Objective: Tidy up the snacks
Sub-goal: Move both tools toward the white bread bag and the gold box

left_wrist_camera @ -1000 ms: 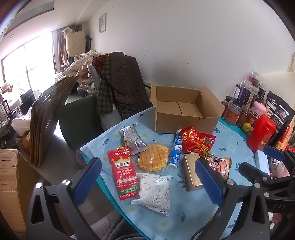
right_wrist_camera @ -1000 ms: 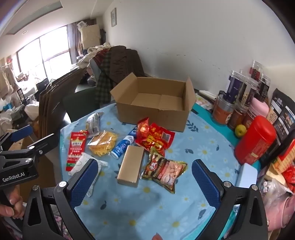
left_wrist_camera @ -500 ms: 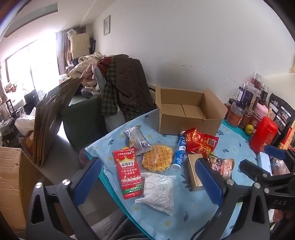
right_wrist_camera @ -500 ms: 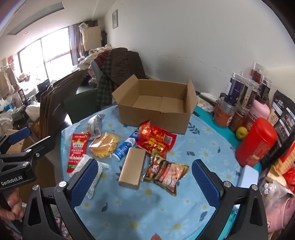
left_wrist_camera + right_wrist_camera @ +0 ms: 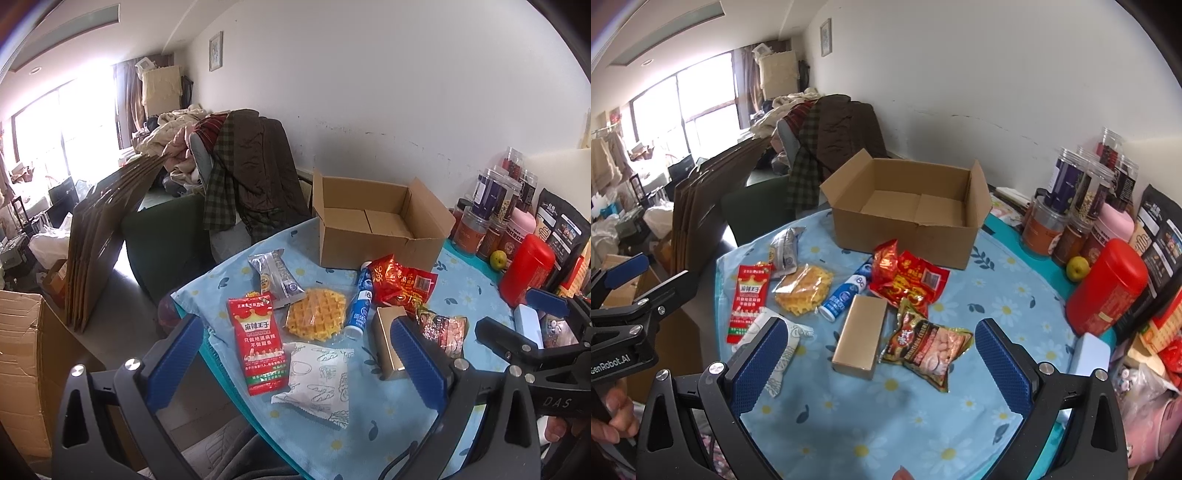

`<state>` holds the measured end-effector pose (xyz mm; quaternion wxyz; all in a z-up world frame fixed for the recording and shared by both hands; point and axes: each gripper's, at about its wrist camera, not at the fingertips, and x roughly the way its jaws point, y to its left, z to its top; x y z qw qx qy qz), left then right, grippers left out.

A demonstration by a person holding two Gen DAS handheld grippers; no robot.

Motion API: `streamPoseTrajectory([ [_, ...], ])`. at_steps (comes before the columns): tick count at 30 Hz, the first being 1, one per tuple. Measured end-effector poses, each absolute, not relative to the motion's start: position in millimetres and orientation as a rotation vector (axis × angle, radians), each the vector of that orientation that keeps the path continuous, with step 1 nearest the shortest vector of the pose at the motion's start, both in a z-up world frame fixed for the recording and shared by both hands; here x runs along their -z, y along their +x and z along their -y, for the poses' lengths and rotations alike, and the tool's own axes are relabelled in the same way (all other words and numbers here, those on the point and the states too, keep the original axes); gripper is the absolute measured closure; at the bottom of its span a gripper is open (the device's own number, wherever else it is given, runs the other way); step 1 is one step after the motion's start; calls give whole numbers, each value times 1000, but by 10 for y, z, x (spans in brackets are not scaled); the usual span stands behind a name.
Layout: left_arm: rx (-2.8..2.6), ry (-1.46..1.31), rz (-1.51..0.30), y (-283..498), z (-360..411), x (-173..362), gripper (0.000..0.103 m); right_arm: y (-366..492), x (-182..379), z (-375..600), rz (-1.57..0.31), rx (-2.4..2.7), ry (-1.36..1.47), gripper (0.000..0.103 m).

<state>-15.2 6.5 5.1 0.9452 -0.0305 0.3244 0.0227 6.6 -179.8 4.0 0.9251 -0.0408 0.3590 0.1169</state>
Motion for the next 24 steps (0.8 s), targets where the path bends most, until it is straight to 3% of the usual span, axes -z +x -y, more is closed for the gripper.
streamPoseTrajectory([
  [24, -22, -70, -671, -164, -77, 12, 0, 39, -51, 1760, -720, -242, -92, 0],
])
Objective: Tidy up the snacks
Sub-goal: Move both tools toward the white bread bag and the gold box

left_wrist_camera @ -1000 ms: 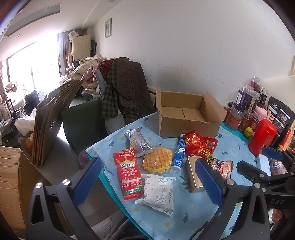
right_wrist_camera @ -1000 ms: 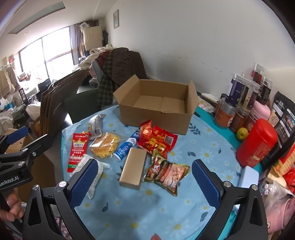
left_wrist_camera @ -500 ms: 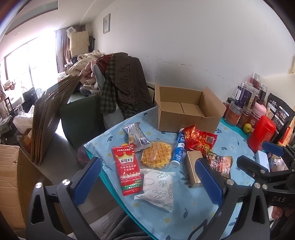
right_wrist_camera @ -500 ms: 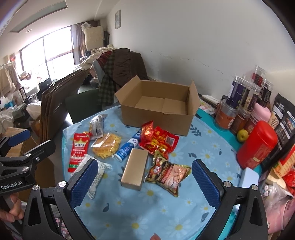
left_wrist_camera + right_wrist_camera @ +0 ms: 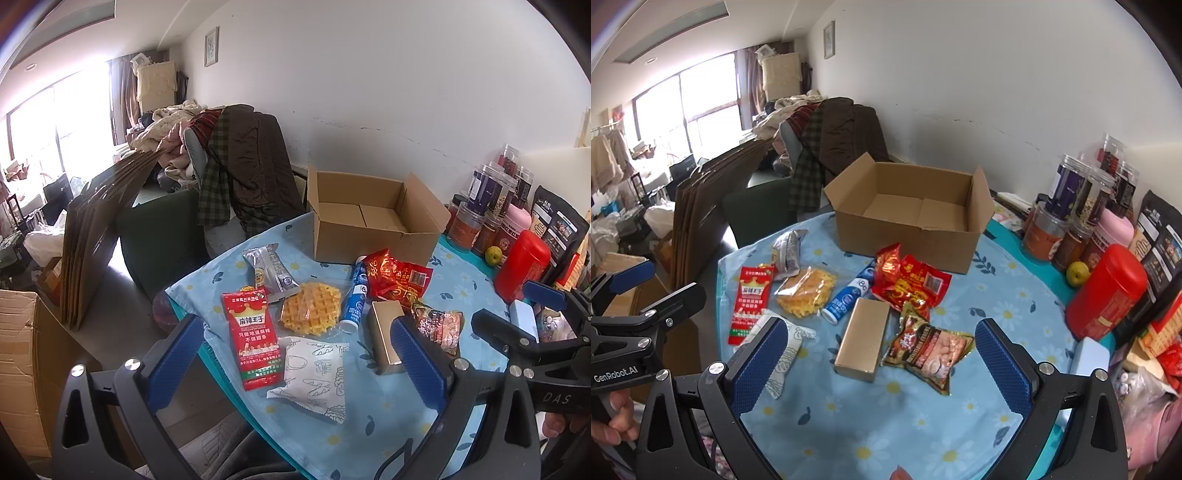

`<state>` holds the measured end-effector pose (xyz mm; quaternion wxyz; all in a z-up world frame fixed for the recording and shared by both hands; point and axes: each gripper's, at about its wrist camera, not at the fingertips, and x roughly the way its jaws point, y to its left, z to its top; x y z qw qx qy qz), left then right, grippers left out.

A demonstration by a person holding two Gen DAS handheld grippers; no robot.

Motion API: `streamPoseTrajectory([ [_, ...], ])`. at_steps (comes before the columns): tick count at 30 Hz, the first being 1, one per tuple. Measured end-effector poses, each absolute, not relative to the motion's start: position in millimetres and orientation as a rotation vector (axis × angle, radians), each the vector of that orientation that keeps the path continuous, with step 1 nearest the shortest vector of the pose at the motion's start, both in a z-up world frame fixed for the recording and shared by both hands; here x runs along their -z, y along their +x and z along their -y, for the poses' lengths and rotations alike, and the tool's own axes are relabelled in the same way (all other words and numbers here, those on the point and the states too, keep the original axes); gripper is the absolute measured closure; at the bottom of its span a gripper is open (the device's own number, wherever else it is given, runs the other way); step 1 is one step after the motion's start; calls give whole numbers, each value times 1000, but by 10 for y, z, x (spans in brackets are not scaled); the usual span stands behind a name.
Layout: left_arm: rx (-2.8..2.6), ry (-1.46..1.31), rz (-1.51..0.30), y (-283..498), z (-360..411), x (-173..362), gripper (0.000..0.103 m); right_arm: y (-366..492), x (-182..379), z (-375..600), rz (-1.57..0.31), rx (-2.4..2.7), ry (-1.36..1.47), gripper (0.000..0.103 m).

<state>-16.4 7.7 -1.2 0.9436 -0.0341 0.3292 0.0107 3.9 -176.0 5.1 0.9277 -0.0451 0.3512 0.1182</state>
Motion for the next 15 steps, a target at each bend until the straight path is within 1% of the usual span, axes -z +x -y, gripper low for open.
streamPoseTrajectory([
  [15, -4, -59, -656, -197, -47, -23, 0, 39, -72, 1761, -716, -243, -93, 0],
])
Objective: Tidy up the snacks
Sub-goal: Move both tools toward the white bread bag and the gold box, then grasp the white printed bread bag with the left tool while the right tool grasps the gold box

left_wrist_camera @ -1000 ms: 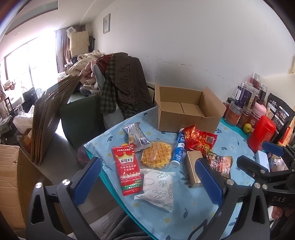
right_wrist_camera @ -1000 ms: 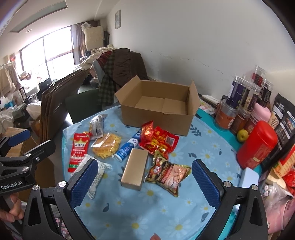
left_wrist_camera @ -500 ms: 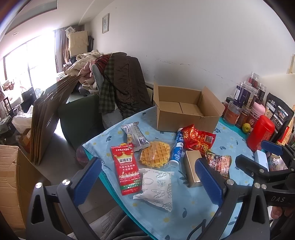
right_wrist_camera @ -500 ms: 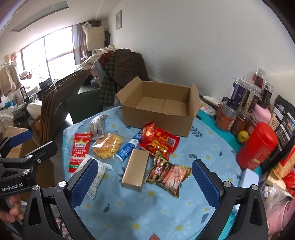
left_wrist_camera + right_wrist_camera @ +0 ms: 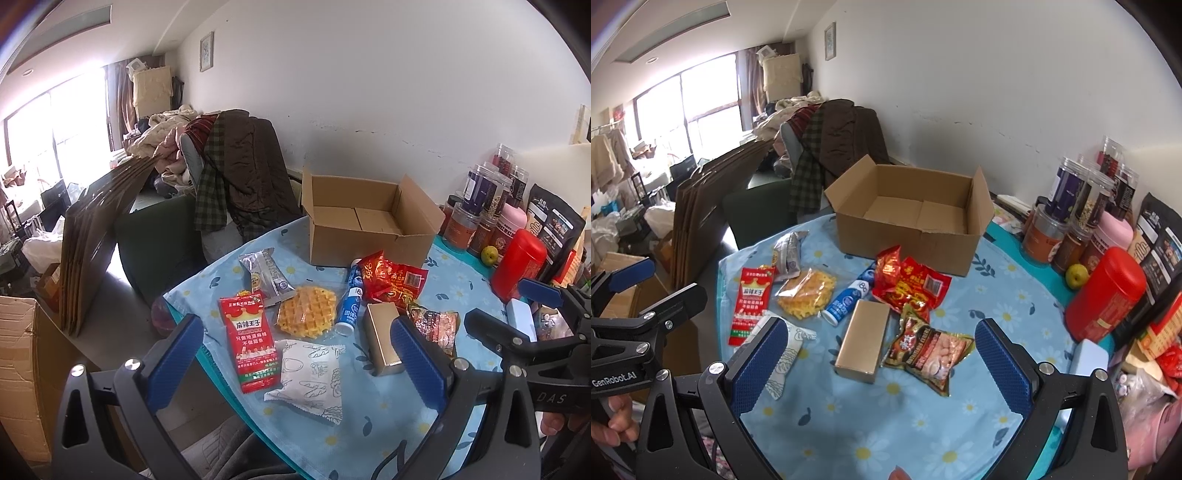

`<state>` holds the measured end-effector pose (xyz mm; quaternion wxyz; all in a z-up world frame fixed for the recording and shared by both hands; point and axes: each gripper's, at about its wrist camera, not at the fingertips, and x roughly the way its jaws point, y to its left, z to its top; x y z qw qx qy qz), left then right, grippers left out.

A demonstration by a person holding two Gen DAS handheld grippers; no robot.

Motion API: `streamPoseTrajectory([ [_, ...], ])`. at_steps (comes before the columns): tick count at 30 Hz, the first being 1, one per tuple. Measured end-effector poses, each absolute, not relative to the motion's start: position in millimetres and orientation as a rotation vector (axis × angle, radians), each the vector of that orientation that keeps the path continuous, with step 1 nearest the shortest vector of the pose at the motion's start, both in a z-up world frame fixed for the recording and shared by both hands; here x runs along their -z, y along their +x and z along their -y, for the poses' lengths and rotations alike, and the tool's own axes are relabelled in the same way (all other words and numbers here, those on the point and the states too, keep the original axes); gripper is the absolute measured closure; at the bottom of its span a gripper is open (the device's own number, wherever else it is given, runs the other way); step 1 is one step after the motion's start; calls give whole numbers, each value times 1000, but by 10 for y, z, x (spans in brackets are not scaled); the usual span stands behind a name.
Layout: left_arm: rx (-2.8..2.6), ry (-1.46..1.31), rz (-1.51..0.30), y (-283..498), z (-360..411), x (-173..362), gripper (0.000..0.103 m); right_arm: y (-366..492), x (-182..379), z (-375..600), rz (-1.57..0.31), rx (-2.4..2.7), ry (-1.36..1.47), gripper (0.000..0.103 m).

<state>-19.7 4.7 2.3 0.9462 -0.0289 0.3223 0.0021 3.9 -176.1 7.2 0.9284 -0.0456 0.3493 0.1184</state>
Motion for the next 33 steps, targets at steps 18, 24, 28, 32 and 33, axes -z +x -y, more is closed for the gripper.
streamPoseTrajectory([
  [18, 65, -43, -690, -94, -21, 17, 0, 55, -69, 1788, -713, -240, -73, 0],
  [24, 136, -49, -735, -15, -58, 152, 0, 121, 60, 1770, -747, -226, -71, 0],
  [28, 164, -32, -757, 13, -85, 265, 0, 134, 153, 1722, -764, -249, -68, 0],
  [32, 183, -11, -803, 66, -121, 412, 0, 161, 284, 1651, -787, -253, -78, 0],
  [33, 195, -8, -817, 81, -127, 456, 0, 177, 321, 1632, -797, -259, -81, 0],
])
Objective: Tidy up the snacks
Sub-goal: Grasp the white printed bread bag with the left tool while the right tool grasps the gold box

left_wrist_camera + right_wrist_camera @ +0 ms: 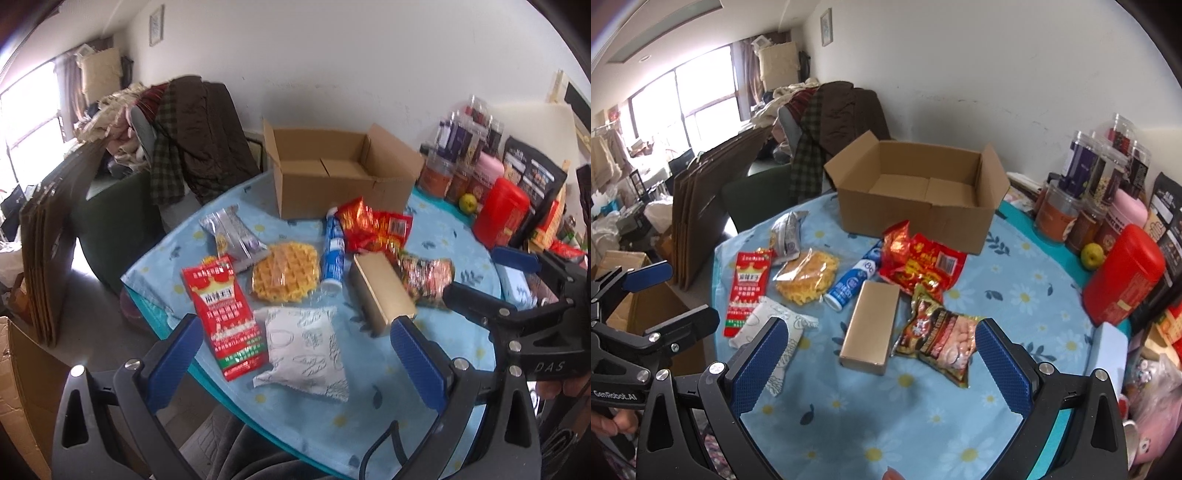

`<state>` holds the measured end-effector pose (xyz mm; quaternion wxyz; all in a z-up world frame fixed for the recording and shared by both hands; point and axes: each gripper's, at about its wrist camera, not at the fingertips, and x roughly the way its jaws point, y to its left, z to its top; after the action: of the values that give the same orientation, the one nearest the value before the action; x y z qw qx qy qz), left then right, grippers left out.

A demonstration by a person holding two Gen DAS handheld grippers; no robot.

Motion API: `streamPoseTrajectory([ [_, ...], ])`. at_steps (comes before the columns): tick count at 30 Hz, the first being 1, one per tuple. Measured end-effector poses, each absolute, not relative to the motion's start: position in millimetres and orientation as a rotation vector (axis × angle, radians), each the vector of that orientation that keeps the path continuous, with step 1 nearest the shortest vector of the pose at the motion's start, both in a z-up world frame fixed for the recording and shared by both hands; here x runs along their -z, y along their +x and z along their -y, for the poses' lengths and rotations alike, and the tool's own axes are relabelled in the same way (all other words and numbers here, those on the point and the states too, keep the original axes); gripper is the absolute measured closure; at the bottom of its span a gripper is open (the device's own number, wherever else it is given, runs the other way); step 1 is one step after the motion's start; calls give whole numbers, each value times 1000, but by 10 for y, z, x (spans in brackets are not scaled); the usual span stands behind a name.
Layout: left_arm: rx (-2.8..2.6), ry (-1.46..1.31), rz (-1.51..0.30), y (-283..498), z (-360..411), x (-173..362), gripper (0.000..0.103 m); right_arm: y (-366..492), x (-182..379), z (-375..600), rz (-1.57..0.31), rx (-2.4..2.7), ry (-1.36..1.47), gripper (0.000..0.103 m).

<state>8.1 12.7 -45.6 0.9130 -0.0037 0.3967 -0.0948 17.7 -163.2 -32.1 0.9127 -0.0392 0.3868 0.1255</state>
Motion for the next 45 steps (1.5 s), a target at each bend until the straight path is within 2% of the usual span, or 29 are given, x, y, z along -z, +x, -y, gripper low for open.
streamPoseTrajectory([
  [15, 340, -21, -977, 402, -142, 1061, 0, 361, 826, 1479, -890, -224, -83, 0],
  [18, 360, -19, -1008, 486, -110, 1171, 0, 411, 919, 1477, -909, -196, -90, 3],
  [24, 350, 22, -1084, 611, -37, 1381, 4, 540, 1044, 1506, -952, -196, -67, 18],
  [27, 323, 69, -1059, 605, -4, 1380, 15, 598, 1088, 1471, -971, -228, -58, 27],
  [31, 337, 89, -1051, 618, 36, 1396, 36, 704, 1207, 1417, -1023, -242, -38, 42],
  [33, 334, 110, -1043, 616, 58, 1396, 39, 762, 1283, 1434, -1056, -235, -4, 53],
  [35, 346, 112, -1042, 622, 60, 1398, 40, 767, 1316, 1471, -1058, -215, 16, 58],
  [45, 469, 135, -1057, 486, 220, 1385, 42, 376, 1286, 1618, -1055, -189, 55, 59],
])
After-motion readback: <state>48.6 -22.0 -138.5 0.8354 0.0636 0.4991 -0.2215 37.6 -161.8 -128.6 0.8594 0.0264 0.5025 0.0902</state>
